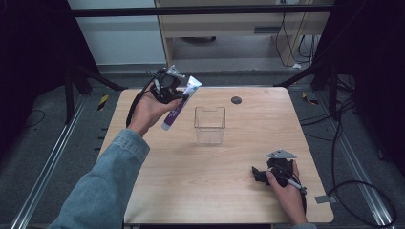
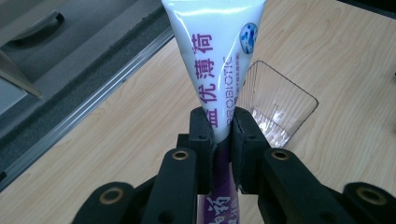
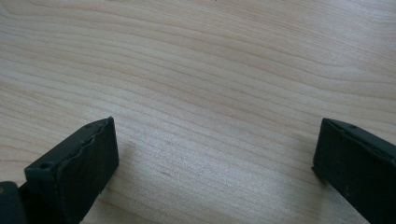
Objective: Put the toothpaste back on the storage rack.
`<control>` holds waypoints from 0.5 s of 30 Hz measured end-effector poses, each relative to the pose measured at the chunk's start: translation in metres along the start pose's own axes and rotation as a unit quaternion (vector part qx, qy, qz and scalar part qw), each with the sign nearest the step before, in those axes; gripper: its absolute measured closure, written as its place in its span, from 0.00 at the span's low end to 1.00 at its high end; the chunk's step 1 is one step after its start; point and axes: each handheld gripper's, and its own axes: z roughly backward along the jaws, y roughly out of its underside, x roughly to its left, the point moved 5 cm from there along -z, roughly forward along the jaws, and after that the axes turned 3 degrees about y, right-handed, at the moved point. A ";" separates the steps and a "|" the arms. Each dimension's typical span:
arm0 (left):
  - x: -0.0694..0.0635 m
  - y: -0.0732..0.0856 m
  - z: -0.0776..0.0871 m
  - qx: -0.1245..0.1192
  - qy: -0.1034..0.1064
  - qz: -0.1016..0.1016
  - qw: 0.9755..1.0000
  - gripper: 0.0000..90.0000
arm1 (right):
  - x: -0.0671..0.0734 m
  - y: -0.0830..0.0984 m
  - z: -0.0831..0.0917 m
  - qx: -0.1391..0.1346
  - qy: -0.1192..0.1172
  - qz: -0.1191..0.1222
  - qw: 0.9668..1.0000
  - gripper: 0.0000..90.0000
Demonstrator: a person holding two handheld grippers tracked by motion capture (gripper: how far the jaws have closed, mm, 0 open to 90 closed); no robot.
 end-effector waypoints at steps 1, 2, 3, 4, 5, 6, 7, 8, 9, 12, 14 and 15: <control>0.000 -0.002 0.000 0.000 -0.001 0.000 1.000 0.89 | 0.000 0.000 0.000 0.000 0.001 0.001 1.000 0.00; 0.000 -0.003 0.000 -0.001 -0.001 0.000 1.000 0.89 | 0.000 0.000 0.000 0.000 0.001 0.001 1.000 0.00; 0.000 -0.004 0.000 -0.002 -0.002 -0.001 1.000 0.89 | 0.000 0.000 0.000 0.000 0.001 0.001 1.000 0.00; 0.000 -0.005 0.001 -0.003 -0.003 -0.001 1.000 0.89 | 0.000 0.000 0.000 0.000 0.000 0.000 1.000 0.00; -0.001 -0.006 0.001 -0.006 -0.004 0.000 1.000 0.89 | 0.000 0.000 0.000 0.000 0.001 0.001 1.000 0.00; -0.001 -0.007 0.002 -0.008 -0.005 0.000 1.000 0.89 | 0.000 0.000 0.000 0.000 0.001 0.001 1.000 0.00; -0.002 -0.008 0.003 -0.010 -0.005 0.000 1.000 0.89 | 0.000 0.000 0.000 0.000 0.000 0.000 1.000 0.00; -0.002 -0.009 0.004 -0.013 -0.006 0.000 1.000 0.89 | 0.000 0.000 0.000 0.000 0.000 0.000 1.000 0.00; -0.002 -0.011 0.005 -0.014 -0.006 -0.001 1.000 0.89 | 0.000 0.000 0.000 0.000 0.000 0.000 1.000 0.00; -0.003 -0.015 0.008 -0.021 -0.008 -0.003 1.000 0.89 | 0.000 0.000 0.000 0.000 0.001 0.001 1.000 0.00; -0.004 -0.018 0.011 -0.028 -0.010 -0.002 1.000 0.89 | 0.000 0.000 0.000 0.000 0.001 0.001 1.000 0.00; -0.004 -0.019 0.011 -0.031 -0.011 -0.001 0.999 0.89 | 0.000 0.000 0.000 0.000 0.001 0.001 1.000 0.00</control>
